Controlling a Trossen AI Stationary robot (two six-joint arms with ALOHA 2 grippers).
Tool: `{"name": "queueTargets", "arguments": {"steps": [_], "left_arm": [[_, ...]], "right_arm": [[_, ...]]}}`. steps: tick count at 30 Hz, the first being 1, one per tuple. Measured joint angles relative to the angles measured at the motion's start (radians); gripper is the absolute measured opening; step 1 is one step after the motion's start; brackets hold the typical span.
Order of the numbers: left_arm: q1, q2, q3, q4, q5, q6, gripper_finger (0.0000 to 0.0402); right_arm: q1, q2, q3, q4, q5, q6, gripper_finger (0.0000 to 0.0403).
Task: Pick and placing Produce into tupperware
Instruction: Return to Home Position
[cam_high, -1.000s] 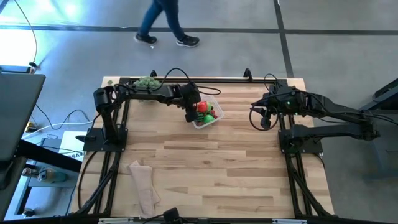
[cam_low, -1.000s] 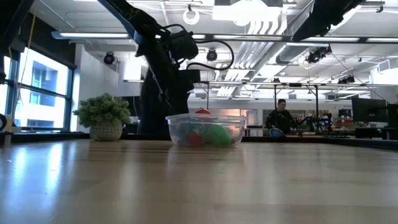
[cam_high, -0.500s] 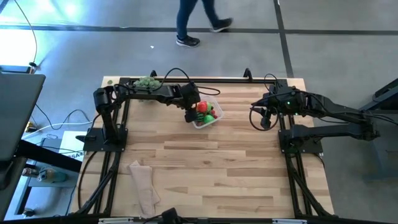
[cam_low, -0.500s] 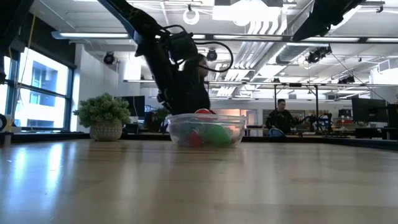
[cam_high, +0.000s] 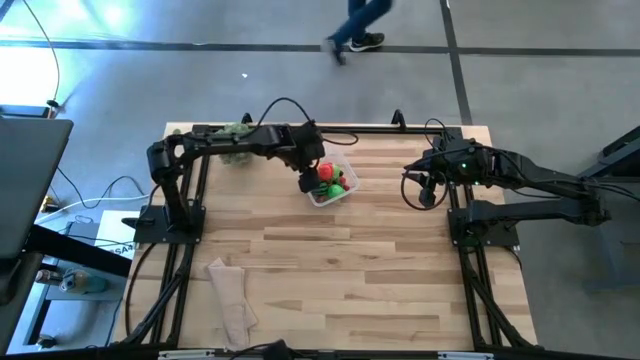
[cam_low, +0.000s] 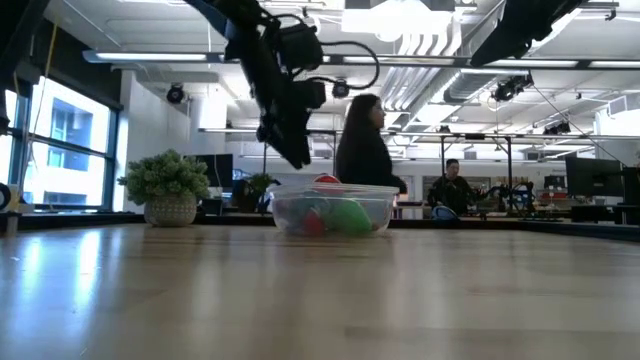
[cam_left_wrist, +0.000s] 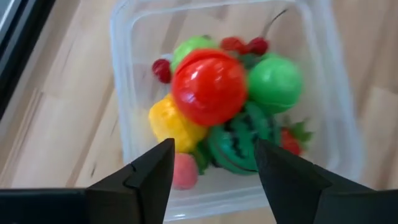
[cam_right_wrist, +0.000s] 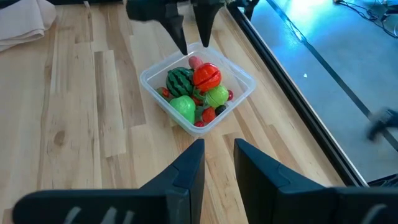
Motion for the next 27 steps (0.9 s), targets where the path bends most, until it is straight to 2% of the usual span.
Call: {"name": "queueTargets", "arguments": {"steps": [7, 13, 21, 27], "left_arm": [[-0.007, 0.0, 0.146, -0.184, 0.117, -0.025, 0.0207], [-0.015, -0.018, 0.221, -0.325, 0.197, -0.038, 0.0174], [-0.067, -0.134, 0.207, -0.391, 0.197, -0.038, 0.0108], [-0.142, -0.237, 0.133, -0.317, 0.099, -0.006, 0.0067]], "right_arm": [[0.0, 0.0, 0.0, 0.0, 0.0, 0.0, 0.0076], [0.0, 0.0, 0.0, 0.0, 0.0, 0.0, 0.0076], [0.0, 0.0, 0.0, 0.0, 0.0, 0.0, 0.0076], [0.0, 0.0, 0.0, 0.0, 0.0, 0.0, 0.0076]]}}
